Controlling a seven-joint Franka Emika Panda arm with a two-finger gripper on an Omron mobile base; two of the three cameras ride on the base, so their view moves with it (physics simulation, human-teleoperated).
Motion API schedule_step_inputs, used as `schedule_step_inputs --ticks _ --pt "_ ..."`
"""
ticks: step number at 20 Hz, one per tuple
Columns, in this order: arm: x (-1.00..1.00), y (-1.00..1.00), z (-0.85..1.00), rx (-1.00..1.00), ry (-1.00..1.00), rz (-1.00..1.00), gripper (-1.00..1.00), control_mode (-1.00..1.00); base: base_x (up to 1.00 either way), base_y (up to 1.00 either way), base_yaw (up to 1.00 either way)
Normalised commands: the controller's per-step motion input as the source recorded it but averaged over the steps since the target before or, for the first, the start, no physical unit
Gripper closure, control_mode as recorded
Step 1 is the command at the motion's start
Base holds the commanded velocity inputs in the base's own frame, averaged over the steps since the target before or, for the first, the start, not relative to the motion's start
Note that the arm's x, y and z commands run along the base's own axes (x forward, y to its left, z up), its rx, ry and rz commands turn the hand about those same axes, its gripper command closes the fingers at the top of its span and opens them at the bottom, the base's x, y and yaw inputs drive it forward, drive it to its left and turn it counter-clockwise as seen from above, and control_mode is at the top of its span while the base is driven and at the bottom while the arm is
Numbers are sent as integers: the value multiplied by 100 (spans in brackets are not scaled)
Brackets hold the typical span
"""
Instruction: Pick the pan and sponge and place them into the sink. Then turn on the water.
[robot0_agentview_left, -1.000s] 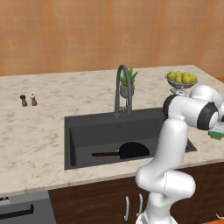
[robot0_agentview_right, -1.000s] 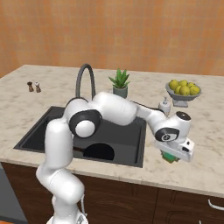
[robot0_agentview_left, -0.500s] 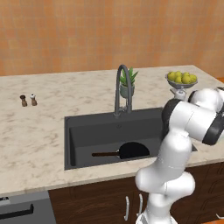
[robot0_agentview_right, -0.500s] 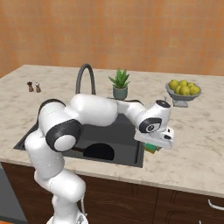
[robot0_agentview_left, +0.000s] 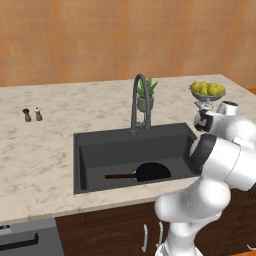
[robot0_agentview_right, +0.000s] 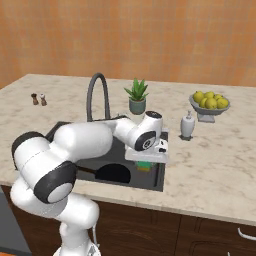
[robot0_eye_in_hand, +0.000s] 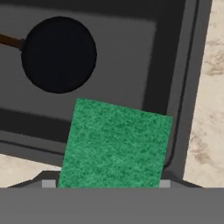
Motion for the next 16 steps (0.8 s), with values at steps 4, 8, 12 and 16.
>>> schedule_step_inputs --ticks 4,8,12,16 --pt "12 99 0 0 3 21 100 -100 0 0 0" --pt "26 51 -1 0 5 10 100 -100 0 0 0" --pt "3 2 -2 0 1 0 100 -100 0 0 0" --pt "24 26 -24 0 0 0 100 -100 0 0 0"
